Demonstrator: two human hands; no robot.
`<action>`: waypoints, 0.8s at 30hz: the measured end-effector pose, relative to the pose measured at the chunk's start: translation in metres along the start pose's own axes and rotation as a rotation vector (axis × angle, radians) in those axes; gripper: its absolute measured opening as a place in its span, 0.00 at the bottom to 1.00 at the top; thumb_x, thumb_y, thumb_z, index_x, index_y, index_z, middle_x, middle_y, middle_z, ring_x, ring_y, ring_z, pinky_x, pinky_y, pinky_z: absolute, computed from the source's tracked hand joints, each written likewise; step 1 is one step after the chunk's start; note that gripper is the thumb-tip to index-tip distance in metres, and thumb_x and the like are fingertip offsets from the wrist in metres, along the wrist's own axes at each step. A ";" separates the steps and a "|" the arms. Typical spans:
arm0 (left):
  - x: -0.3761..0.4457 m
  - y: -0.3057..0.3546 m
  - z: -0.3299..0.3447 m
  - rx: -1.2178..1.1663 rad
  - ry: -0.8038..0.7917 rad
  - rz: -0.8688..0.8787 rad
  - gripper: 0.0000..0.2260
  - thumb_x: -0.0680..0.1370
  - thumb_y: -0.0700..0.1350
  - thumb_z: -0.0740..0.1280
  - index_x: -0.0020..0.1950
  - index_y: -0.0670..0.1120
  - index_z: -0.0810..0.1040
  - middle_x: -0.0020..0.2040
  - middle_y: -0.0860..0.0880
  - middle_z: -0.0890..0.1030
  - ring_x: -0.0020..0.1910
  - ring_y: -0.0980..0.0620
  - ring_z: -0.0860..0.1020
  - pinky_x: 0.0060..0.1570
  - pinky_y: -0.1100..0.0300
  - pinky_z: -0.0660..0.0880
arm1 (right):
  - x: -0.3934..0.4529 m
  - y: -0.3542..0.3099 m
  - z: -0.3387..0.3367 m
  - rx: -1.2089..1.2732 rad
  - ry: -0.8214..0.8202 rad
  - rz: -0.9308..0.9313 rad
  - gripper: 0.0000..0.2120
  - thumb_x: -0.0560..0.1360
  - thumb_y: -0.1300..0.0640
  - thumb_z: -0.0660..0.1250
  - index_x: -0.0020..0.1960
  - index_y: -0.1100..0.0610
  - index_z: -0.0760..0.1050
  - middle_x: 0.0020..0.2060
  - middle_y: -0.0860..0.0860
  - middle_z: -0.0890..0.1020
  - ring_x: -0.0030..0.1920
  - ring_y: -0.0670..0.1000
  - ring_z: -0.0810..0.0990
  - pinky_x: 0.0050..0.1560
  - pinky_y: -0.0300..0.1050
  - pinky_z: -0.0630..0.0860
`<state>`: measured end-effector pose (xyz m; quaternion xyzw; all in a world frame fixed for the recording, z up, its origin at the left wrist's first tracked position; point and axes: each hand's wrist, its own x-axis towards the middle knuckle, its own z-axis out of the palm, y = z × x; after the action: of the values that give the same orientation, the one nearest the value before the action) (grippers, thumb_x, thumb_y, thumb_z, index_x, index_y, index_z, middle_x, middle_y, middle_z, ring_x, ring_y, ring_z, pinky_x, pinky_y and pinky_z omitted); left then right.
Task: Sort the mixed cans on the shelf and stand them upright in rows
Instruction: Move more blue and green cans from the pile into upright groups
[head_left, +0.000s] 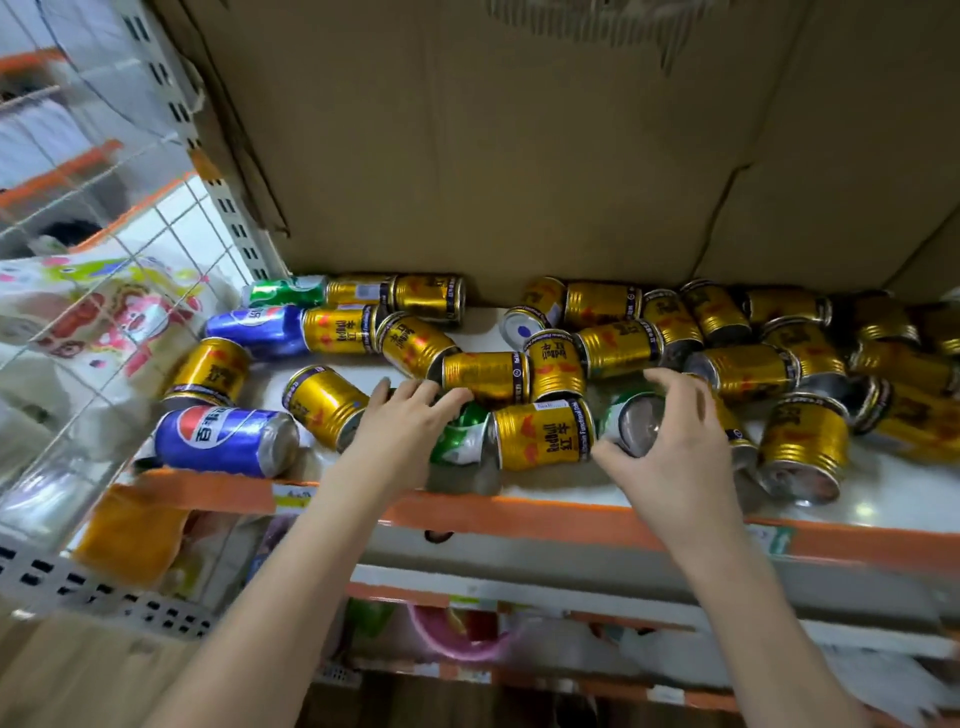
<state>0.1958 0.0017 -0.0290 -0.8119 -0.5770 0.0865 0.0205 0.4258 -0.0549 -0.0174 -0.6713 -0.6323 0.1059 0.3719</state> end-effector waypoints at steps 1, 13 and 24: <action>0.002 -0.002 -0.001 0.003 0.008 0.027 0.38 0.70 0.40 0.69 0.74 0.54 0.52 0.67 0.48 0.66 0.68 0.45 0.63 0.70 0.46 0.56 | -0.002 -0.002 0.000 -0.003 0.018 -0.001 0.31 0.66 0.60 0.74 0.66 0.57 0.66 0.62 0.53 0.68 0.53 0.42 0.63 0.50 0.36 0.66; -0.026 -0.007 -0.031 -0.482 0.261 -0.012 0.39 0.66 0.43 0.74 0.72 0.48 0.58 0.64 0.47 0.70 0.57 0.45 0.73 0.50 0.57 0.70 | -0.008 -0.011 -0.029 -0.044 0.181 -0.080 0.28 0.69 0.58 0.73 0.67 0.59 0.70 0.62 0.53 0.73 0.58 0.39 0.66 0.54 0.21 0.63; -0.035 0.132 -0.068 -1.073 0.407 0.245 0.32 0.59 0.44 0.74 0.58 0.59 0.64 0.50 0.61 0.77 0.49 0.61 0.76 0.43 0.70 0.73 | -0.034 0.045 -0.123 0.061 0.302 -0.048 0.29 0.72 0.45 0.64 0.69 0.57 0.67 0.63 0.54 0.71 0.57 0.49 0.73 0.49 0.19 0.67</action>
<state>0.3195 -0.0707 0.0247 -0.7697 -0.4268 -0.3735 -0.2931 0.5290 -0.1282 0.0290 -0.6525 -0.5816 0.0140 0.4856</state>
